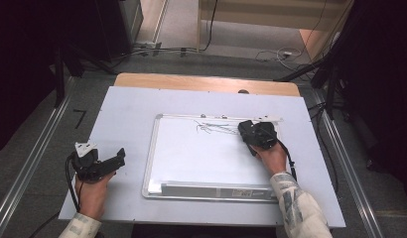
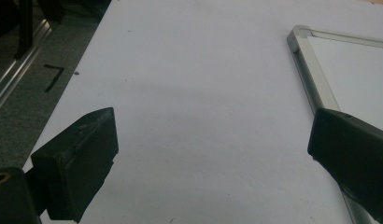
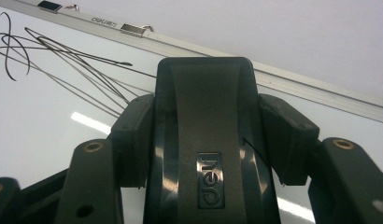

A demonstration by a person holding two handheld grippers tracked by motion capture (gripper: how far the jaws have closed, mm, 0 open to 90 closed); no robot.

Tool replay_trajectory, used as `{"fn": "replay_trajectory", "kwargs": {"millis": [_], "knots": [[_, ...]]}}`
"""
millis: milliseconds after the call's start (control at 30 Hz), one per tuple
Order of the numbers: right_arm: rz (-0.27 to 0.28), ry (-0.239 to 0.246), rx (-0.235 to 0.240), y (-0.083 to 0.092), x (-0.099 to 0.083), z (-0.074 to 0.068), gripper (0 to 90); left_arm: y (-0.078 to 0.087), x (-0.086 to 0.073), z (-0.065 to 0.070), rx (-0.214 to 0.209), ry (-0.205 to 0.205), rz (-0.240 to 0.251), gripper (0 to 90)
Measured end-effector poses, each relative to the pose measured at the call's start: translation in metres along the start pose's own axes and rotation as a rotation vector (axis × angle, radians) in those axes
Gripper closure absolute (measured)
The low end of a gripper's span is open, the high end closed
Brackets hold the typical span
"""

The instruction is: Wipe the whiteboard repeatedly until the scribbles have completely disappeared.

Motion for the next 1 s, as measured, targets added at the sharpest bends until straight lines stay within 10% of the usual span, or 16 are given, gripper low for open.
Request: {"fn": "replay_trajectory", "kwargs": {"millis": [467, 1000], "knots": [[-0.018, 0.010, 0.024, -0.002, 0.001, -0.006, 38.5, 0.001, -0.001, -0.002, 0.002, 0.008, 0.002, 2.0], [-0.016, -0.051, -0.060, 0.009, 0.002, 0.029, 38.5, 0.002, -0.002, -0.003, 0.003, 0.015, -0.002, 2.0]]}}
Point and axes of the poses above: each handheld gripper's, and its own axes: y roughly backward along the jaws, x roughly out of its top, z roughly to its right, the point moved 1 cm from there along -y, roughly forward along the jaws, and after that the axes turned 15 degrees about -y, right-handed, at the moved point
